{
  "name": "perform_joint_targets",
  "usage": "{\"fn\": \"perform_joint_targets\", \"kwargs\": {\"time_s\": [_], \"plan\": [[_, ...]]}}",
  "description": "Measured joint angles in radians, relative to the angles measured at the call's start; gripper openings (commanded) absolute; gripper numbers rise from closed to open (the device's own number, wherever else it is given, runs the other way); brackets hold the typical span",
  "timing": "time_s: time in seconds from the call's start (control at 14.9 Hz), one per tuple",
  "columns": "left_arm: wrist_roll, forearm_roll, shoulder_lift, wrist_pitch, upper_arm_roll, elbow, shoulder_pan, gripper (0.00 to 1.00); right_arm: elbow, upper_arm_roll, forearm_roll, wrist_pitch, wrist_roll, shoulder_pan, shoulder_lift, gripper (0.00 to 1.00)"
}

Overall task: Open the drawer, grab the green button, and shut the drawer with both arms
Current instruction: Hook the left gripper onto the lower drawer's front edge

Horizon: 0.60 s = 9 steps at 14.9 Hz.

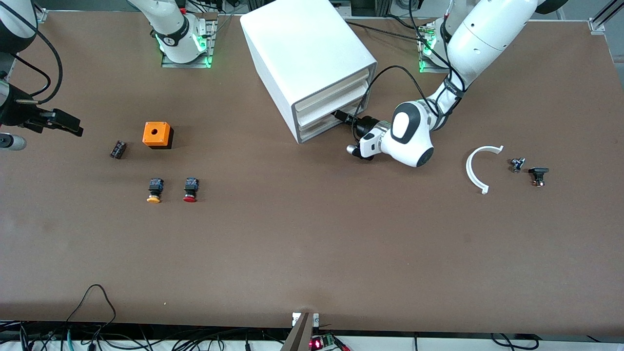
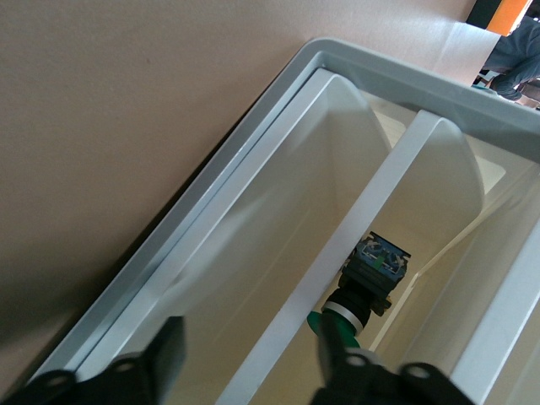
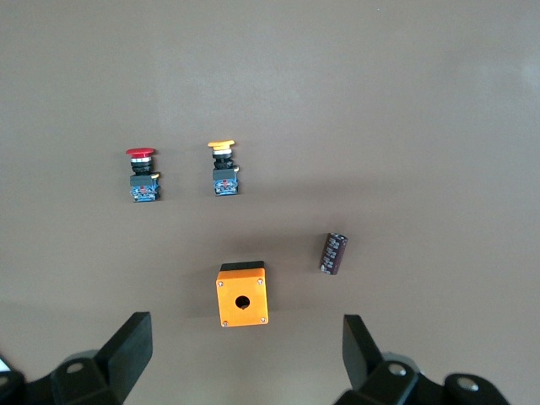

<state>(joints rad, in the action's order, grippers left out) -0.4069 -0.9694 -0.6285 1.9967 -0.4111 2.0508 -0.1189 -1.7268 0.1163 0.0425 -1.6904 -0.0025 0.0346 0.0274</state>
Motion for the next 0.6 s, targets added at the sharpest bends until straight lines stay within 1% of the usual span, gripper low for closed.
{"fn": "perform_joint_targets", "kwargs": {"time_s": [0.07,0.2,0.27,0.4,0.6], "plan": [[0.0,0.0,0.0,0.0,-0.001,0.002,-0.001,0.4,0.0,0.0,0.0,0.0,0.0,0.0,0.0,1.0],[-0.019,-0.002,0.0,0.0,-0.002,0.005,-0.002,0.1,0.0,0.0,0.0,0.0,0.0,0.0,0.0,1.0],[-0.044,-0.012,0.001,0.0,-0.003,0.004,-0.002,0.0,0.0,0.0,0.0,0.0,0.0,0.0,0.0,1.0],[-0.108,-0.018,0.004,-0.001,-0.004,0.004,0.0,0.0,0.0,-0.001,0.0,0.0,0.0,0.0,0.002,1.0],[-0.128,-0.018,0.004,-0.001,-0.002,0.004,0.009,0.0,-0.002,-0.002,0.0,-0.001,0.002,0.0,0.015,1.0]]}}
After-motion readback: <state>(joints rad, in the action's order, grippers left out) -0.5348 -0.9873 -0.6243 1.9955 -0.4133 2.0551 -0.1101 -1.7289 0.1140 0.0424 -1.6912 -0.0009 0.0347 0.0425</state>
